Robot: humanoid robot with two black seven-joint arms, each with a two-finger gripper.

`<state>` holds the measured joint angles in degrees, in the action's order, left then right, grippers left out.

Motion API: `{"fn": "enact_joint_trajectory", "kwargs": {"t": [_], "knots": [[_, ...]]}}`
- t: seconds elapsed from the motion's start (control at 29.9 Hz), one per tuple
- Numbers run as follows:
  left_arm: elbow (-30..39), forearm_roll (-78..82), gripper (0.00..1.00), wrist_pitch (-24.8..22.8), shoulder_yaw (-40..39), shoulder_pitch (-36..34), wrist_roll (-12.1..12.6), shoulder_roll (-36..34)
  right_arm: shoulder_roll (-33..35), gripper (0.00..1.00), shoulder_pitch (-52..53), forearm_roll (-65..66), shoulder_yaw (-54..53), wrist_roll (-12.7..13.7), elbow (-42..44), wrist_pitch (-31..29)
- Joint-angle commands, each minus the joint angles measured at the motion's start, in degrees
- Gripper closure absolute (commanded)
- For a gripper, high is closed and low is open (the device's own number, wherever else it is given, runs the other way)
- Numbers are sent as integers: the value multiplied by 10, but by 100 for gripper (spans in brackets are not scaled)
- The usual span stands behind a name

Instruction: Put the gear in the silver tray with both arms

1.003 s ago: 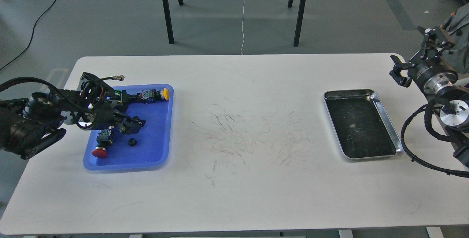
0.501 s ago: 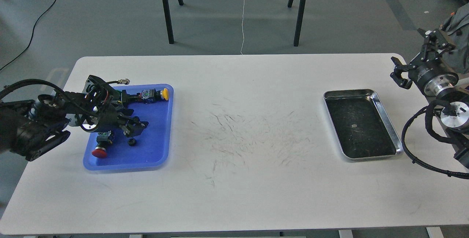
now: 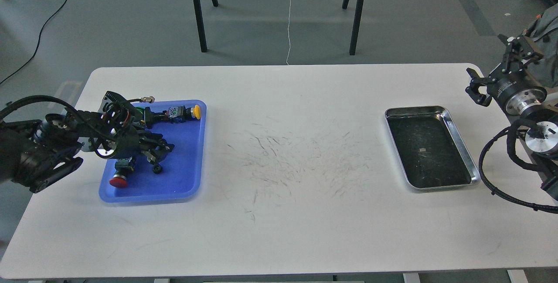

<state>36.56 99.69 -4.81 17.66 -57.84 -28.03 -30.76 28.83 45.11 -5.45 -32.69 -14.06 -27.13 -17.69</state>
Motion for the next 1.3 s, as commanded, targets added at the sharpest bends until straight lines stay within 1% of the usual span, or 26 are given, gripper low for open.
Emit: {"fn": "enact_joint_trajectory", "kwargs": {"t": [0.0, 0.27, 0.4, 0.5, 0.84, 1.1, 1.27], "knots": [[-1, 8, 64, 8, 1, 0, 0, 0, 0, 2, 1, 0, 1, 0, 0, 0], [-7, 16, 77, 16, 1, -1, 0, 0, 0, 2, -3, 0, 1, 0, 0, 1], [-8, 36, 85, 28, 3, -1, 0, 0, 0, 2, -3, 0, 1, 0, 1, 1], [-8, 38, 88, 32, 4, -1, 0, 0, -1, 2, -3, 0, 1, 0, 1, 1], [-4, 31, 88, 32, -3, -11, 0, -3, 0, 2, -4, 0, 1, 0, 1, 1], [1, 25, 88, 31, -6, -43, 0, -8, -2, 2, -4, 0, 1, 0, 1, 2], [1, -6, 87, 28, -6, -58, 0, -6, -2, 2, -4, 0, 1, 0, 1, 2]]}}
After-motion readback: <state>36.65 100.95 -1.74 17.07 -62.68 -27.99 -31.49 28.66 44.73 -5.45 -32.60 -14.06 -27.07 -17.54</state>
